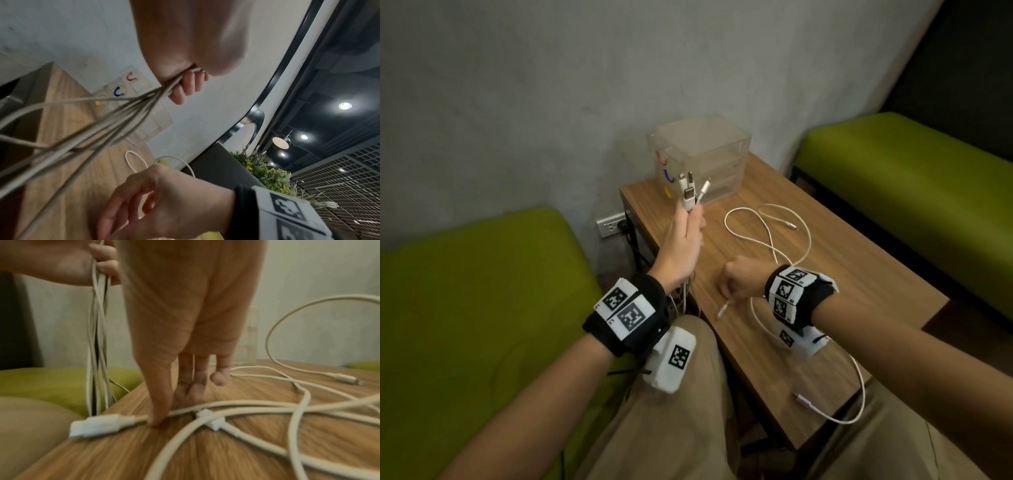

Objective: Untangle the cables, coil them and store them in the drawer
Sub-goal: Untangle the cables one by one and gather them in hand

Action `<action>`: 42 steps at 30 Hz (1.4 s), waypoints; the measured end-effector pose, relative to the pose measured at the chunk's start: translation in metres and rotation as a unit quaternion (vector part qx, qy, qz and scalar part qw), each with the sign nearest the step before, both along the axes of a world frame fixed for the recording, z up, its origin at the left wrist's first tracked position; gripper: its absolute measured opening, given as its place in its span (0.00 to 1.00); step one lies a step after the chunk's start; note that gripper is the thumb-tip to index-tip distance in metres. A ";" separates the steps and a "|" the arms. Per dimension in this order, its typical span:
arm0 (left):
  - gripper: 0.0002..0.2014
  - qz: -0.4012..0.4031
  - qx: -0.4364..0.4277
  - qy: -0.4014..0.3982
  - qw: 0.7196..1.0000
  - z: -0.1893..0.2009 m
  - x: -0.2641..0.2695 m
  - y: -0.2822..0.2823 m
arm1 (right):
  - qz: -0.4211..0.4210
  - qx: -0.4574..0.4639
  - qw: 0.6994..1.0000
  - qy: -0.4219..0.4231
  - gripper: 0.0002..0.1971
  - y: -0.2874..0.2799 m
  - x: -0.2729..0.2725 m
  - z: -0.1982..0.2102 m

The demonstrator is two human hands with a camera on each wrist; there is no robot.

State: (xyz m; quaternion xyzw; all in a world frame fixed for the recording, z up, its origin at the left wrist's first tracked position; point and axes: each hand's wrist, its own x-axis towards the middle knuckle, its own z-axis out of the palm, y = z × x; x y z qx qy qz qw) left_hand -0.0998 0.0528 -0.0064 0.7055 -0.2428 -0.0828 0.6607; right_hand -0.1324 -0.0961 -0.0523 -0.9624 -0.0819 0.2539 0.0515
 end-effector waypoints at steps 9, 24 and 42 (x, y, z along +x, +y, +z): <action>0.20 0.073 -0.039 0.095 0.992 0.002 -0.001 -0.004 | -0.134 0.271 0.815 -0.495 0.03 0.001 0.008 0.053; 0.15 0.192 -0.148 -0.018 0.970 0.032 0.019 -0.018 | -0.102 0.252 0.894 -0.356 0.09 0.000 -0.012 0.004; 0.14 0.219 -0.170 -0.120 0.953 0.088 0.055 0.023 | -0.210 -0.074 0.950 -0.218 0.15 -0.082 -0.016 0.007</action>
